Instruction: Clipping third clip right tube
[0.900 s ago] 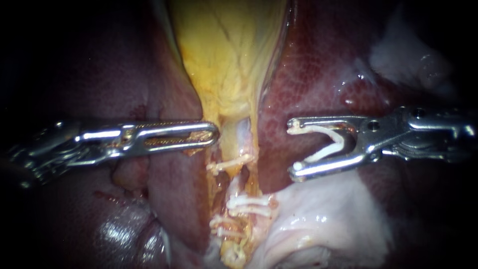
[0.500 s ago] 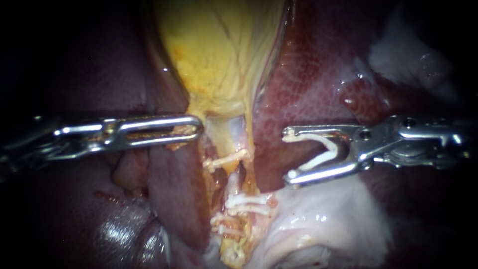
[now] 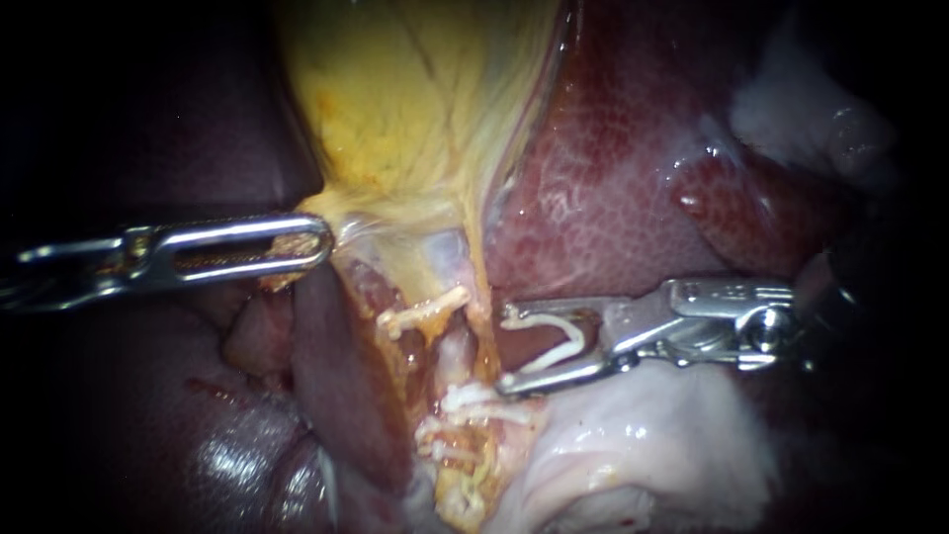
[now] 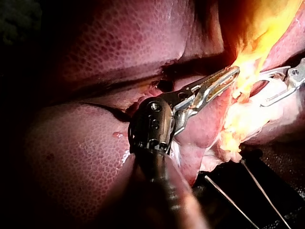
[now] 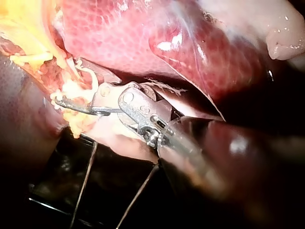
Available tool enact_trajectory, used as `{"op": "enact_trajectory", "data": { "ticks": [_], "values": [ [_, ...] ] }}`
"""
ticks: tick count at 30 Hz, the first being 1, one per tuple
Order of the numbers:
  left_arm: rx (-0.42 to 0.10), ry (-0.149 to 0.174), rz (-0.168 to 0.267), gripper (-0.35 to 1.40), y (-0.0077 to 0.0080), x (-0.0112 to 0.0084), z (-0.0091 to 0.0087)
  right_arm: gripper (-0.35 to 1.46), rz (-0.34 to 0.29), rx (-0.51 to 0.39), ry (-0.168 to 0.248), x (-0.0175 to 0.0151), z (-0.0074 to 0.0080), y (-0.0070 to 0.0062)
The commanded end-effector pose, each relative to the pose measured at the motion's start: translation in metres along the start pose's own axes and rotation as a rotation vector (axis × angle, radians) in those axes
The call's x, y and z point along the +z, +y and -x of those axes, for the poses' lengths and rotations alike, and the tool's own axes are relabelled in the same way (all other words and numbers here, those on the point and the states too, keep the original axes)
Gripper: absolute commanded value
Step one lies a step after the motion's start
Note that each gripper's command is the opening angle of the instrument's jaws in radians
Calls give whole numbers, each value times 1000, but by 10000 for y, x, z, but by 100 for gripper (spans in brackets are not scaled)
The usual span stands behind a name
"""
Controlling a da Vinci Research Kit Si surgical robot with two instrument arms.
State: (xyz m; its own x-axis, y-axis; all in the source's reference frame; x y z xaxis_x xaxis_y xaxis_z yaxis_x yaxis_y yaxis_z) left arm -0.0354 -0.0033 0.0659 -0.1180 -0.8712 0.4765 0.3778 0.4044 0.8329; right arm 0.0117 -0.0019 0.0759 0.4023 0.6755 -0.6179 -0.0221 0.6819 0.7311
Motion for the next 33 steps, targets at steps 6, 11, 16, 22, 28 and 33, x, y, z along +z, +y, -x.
{"op": "enact_trajectory", "data": {
  "ticks": [6,11,16,22,28,33],
  "values": [
    [0,0,0,-35,1,0,-1,60,-34,48,22,23,0,1],
    [1,0,0,-35,8,2,0,59,-166,92,22,37,-3,-18],
    [1,-2,5,-35,19,2,0,58,-222,111,18,46,-2,-32],
    [1,-3,7,-35,27,4,0,56,-265,131,37,47,-6,-39],
    [2,-4,9,-35,27,5,-2,54,-278,149,81,42,-22,-38],
    [2,-4,9,-35,27,5,-2,54,-268,159,100,38,-33,-35]
  ]
}}
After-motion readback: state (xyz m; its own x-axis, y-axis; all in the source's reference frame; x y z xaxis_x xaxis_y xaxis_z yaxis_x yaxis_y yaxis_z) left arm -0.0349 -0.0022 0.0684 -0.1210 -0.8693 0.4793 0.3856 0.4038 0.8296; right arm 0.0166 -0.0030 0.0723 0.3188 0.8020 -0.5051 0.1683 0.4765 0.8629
